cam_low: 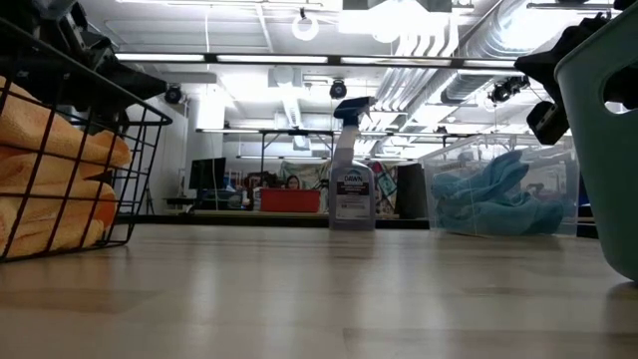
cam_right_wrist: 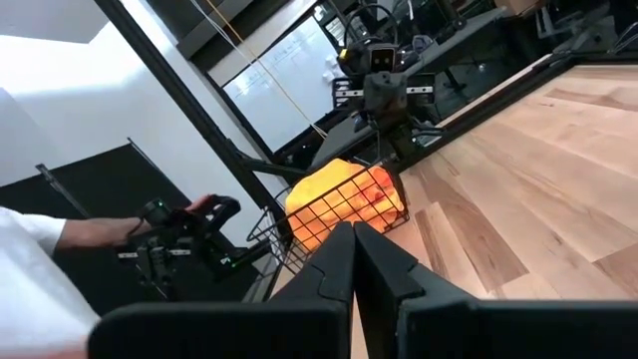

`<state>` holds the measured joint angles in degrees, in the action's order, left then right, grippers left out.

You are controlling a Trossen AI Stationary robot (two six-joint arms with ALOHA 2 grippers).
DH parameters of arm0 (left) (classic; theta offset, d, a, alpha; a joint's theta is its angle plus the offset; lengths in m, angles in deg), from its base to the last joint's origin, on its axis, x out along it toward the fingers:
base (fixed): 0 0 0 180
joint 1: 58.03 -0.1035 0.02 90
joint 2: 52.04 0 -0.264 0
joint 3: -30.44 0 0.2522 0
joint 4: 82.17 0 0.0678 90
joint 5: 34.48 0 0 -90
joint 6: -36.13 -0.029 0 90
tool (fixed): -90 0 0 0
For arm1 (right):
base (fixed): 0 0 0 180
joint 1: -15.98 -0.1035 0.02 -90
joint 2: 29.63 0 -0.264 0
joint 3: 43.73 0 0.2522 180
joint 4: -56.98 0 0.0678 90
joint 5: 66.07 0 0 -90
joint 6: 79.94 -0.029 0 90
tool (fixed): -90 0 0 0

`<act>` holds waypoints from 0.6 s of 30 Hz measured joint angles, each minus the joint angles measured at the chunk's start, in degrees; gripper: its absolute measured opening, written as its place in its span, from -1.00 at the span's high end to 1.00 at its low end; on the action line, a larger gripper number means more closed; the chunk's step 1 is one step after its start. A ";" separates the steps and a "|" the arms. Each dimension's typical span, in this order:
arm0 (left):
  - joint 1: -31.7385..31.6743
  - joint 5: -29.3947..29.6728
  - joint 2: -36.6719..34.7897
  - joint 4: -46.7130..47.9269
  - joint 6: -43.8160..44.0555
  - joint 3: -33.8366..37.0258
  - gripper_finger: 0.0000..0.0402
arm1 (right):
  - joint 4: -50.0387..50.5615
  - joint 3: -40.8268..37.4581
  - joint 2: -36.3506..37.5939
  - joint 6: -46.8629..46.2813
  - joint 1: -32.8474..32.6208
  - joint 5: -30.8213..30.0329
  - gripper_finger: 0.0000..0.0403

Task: Sort microfiber towel by color & place in baskets
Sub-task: Return to Home Position

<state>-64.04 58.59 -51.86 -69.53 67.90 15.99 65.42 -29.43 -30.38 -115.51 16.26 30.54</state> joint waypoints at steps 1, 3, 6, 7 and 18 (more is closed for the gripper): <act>0.81 0.00 0.00 0.00 0.05 0.00 1.00 | 0.00 0.00 0.00 -0.01 0.00 0.00 1.00; 1.90 -0.02 -0.02 0.01 0.04 0.00 1.00 | 0.00 -0.01 0.00 0.00 0.00 0.00 1.00; 2.37 0.02 -0.02 0.01 0.09 0.00 1.00 | 0.00 -0.02 -0.02 0.01 0.00 0.00 1.00; 2.24 -0.01 -0.02 0.06 -0.52 0.00 1.00 | 0.00 -0.02 -0.02 -0.01 0.00 0.00 1.00; 2.00 -2.58 0.01 0.50 -25.67 0.01 1.00 | 0.04 -0.02 -0.02 -0.01 0.00 0.00 1.00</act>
<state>-62.04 56.00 -51.85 -69.03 42.23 16.00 65.46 -29.46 -30.40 -115.51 16.26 30.54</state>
